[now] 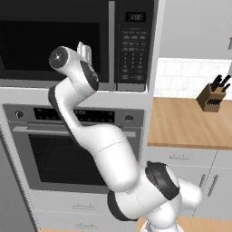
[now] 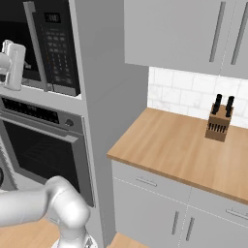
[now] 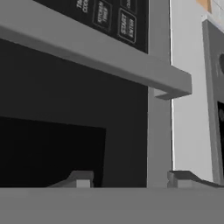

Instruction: Open the microwave, place the bowl with waffle inside the microwave, then close the microwave door and turn it on.

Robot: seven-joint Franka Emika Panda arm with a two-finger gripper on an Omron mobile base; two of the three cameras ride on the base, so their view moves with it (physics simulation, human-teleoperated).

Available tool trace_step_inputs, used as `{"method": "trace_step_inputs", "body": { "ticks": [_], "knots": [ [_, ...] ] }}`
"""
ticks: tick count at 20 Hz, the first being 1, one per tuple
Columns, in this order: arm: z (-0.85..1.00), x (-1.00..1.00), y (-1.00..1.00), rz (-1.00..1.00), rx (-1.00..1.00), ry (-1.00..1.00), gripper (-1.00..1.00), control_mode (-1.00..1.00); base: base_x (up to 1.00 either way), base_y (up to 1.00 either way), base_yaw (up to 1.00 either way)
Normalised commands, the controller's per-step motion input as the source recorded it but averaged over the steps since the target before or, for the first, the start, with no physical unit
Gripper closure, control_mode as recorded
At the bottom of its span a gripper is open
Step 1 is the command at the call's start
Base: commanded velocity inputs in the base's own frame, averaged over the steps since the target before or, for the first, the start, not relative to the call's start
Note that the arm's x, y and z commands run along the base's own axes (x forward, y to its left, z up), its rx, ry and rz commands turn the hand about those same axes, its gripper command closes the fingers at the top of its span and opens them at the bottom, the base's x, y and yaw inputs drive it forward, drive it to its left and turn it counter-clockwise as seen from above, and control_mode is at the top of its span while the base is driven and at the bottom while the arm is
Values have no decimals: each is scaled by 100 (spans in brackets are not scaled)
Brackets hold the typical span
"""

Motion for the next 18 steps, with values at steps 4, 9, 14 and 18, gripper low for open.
{"method": "trace_step_inputs", "body": {
  "ticks": [4, 9, 14, 18],
  "knots": [
    [0, -15, -1, 5, 7, -18, -100, -100, 0, 0, 0],
    [0, -96, -27, 6, 8, -17, -100, -100, 0, 0, 0],
    [0, -100, -25, 1, 6, -9, -100, -100, 0, 0, 0],
    [0, -100, -44, 0, 0, -6, -100, -100, 0, 0, 0]
  ]
}}
